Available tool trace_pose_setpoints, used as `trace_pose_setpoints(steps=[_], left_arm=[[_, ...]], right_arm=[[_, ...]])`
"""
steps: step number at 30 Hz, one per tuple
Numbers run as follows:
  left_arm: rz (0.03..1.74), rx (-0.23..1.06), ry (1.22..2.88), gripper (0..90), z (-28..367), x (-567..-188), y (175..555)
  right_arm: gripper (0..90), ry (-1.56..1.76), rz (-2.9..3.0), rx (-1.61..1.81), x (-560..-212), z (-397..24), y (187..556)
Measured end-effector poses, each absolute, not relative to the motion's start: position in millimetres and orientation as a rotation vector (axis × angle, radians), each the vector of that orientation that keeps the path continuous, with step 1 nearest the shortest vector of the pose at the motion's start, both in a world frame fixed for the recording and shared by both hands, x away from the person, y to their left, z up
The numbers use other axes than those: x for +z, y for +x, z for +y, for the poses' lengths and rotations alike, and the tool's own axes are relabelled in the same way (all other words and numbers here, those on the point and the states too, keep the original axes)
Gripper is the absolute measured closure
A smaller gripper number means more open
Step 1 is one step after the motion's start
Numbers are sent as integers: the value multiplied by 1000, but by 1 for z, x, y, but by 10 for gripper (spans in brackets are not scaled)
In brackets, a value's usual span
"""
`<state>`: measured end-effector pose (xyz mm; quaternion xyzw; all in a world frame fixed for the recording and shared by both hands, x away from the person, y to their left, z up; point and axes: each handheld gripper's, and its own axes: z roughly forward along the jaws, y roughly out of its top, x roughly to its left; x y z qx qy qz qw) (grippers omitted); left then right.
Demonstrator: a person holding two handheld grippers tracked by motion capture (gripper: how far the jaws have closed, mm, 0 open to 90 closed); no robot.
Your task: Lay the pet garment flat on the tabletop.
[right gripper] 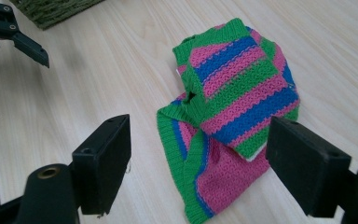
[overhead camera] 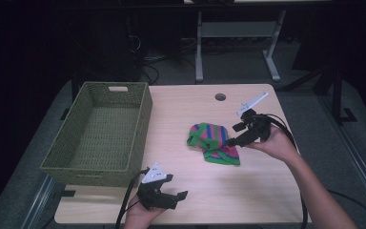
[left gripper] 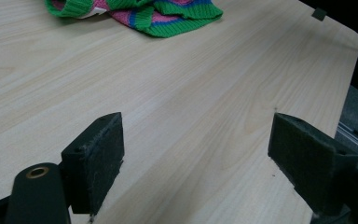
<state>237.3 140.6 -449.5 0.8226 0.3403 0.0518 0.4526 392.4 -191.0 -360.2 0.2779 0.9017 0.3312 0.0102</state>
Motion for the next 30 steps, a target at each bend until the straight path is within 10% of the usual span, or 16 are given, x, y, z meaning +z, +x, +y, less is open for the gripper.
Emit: trace_pose_setpoints(steps=[30], left_arm=[[834,124,2036,180,142,-448,236]], right_arm=[[221,879,2885,903,-378,-151,428]])
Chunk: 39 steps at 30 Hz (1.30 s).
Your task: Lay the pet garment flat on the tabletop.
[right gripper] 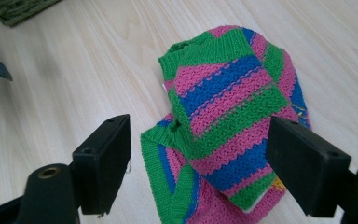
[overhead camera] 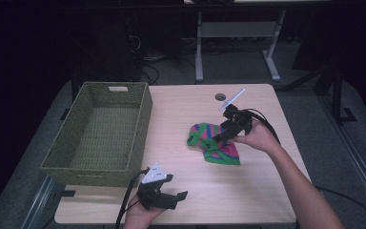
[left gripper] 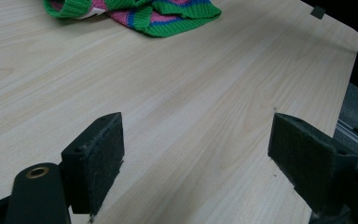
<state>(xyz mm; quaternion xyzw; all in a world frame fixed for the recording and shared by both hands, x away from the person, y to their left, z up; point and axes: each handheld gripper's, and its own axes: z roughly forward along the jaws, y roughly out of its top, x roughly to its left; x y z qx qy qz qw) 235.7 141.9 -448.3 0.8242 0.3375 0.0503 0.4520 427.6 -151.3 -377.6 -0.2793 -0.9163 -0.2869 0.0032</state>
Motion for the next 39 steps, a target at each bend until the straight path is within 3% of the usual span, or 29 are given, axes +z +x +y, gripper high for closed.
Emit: trace_pose_setpoints(steps=[39], left_arm=[[803,126,2054,180,137,-449,233]], right_arm=[[259,-993,-2910,-633,-439,-122,457]])
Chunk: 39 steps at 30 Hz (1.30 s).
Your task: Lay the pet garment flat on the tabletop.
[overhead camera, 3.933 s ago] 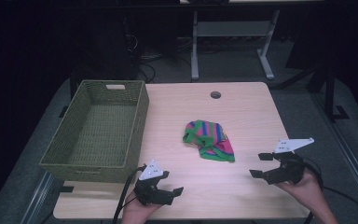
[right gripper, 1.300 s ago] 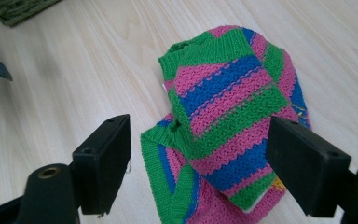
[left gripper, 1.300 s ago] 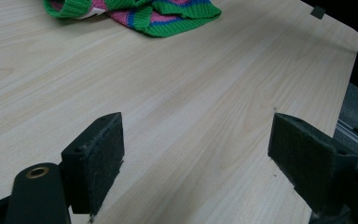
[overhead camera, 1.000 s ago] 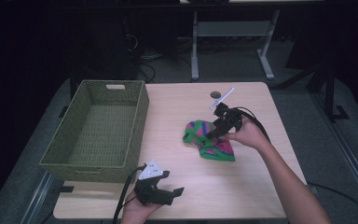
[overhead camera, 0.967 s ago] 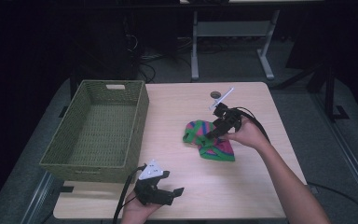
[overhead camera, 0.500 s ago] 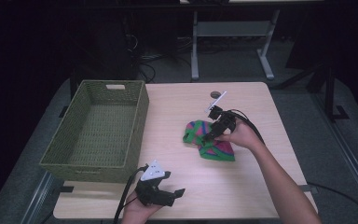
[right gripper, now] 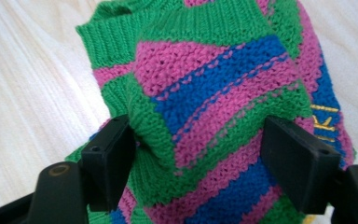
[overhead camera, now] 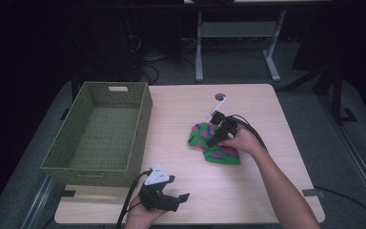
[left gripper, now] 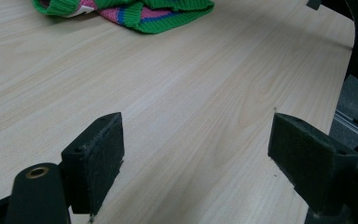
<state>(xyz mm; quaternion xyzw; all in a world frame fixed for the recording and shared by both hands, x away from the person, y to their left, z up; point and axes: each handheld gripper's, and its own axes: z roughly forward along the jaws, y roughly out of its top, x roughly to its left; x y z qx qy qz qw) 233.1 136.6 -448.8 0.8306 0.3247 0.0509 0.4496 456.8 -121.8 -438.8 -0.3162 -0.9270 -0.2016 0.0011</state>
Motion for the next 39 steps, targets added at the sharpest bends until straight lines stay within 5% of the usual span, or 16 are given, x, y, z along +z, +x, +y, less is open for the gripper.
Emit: trace_pose_setpoints(steps=[16,39], left_arm=[[794,130,2066,180,136,-449,233],[803,133,2056,180,137,-449,233]], right_arm=[[329,-1043,-2963,-595,-446,-115,451],[641,-1175,-2892,-616,-442,-124,457]])
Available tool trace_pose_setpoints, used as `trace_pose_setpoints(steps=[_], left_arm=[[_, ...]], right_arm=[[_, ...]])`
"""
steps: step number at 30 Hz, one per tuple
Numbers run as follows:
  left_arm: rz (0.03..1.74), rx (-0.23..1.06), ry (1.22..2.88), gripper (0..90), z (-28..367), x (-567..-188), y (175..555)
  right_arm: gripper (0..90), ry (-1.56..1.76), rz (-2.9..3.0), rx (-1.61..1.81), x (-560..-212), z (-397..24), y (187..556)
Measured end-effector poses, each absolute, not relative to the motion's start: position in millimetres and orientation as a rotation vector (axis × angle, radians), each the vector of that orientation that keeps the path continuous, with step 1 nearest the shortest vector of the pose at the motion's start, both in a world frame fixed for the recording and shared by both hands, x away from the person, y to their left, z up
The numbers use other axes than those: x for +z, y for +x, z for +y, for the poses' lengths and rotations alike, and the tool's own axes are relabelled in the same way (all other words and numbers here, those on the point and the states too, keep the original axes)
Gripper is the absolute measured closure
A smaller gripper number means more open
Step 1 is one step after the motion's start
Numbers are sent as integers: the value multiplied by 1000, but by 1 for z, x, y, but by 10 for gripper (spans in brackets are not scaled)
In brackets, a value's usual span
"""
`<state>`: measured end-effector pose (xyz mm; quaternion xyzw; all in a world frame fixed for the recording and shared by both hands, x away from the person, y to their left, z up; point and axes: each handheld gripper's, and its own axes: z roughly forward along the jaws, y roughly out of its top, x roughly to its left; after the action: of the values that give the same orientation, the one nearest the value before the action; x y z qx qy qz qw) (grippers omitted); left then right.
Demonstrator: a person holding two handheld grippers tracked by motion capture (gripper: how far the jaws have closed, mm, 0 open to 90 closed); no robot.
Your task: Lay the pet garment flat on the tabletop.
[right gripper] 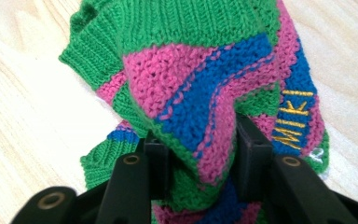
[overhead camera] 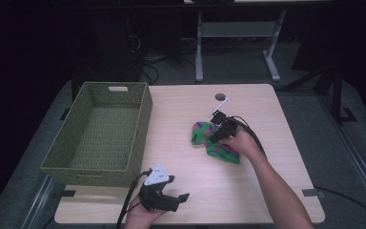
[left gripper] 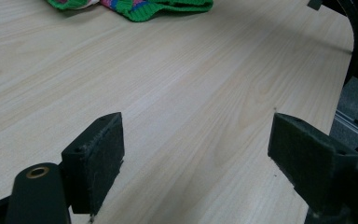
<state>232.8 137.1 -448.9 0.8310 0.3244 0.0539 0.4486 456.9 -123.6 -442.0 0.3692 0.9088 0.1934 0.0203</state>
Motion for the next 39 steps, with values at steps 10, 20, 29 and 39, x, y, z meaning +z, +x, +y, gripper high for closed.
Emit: trace_pose_setpoints(steps=[10,20,29,39], left_arm=[[807,146,2049,181,139,-448,233],[814,149,2044,180,140,-448,233],[815,147,2045,180,139,-449,233],[821,143,2046,180,139,-449,234]], right_arm=[[662,1171,2794,656,-436,-132,457],[663,1207,2766,737,-421,-149,455],[663,1217,2729,782,-404,-163,450],[662,1201,2716,854,-387,-172,442]])
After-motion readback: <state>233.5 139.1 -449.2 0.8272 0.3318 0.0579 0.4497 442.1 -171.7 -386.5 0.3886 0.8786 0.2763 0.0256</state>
